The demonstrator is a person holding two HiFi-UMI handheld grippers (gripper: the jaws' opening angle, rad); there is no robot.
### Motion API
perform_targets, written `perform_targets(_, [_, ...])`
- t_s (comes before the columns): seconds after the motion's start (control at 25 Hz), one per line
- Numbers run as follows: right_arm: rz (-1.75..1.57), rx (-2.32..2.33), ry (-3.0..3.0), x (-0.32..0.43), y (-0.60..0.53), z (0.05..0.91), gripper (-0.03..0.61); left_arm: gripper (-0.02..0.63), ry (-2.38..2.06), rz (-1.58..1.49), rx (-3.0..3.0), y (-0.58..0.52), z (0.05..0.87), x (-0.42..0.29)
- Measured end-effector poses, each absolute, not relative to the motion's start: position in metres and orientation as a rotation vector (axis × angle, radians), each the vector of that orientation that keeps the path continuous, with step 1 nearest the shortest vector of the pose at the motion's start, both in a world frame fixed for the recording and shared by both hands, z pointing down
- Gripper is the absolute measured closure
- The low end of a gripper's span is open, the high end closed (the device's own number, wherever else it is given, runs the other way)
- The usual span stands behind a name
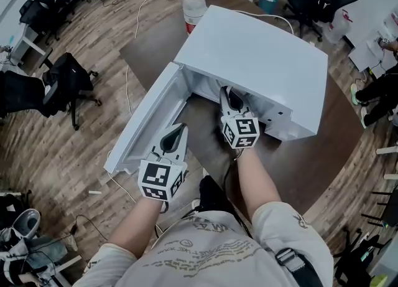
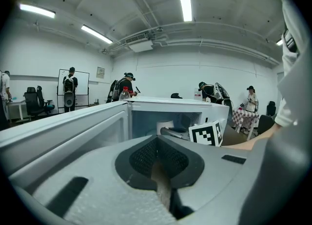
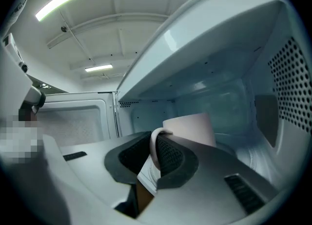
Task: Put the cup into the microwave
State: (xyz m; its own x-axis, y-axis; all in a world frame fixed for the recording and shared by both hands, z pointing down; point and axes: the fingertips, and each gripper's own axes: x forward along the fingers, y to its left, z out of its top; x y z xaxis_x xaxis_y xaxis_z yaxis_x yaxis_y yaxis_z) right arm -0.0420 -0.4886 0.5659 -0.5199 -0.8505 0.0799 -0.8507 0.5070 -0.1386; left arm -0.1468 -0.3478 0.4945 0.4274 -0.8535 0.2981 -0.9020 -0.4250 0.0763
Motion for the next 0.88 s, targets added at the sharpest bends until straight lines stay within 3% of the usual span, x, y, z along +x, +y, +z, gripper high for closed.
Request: perform_targets(0.88, [0.311, 1.571, -2.532, -0.042, -0.512, 0.592, 0.537, 0.6, -1.465, 0.372, 2.482, -0.353, 0.509, -0.134])
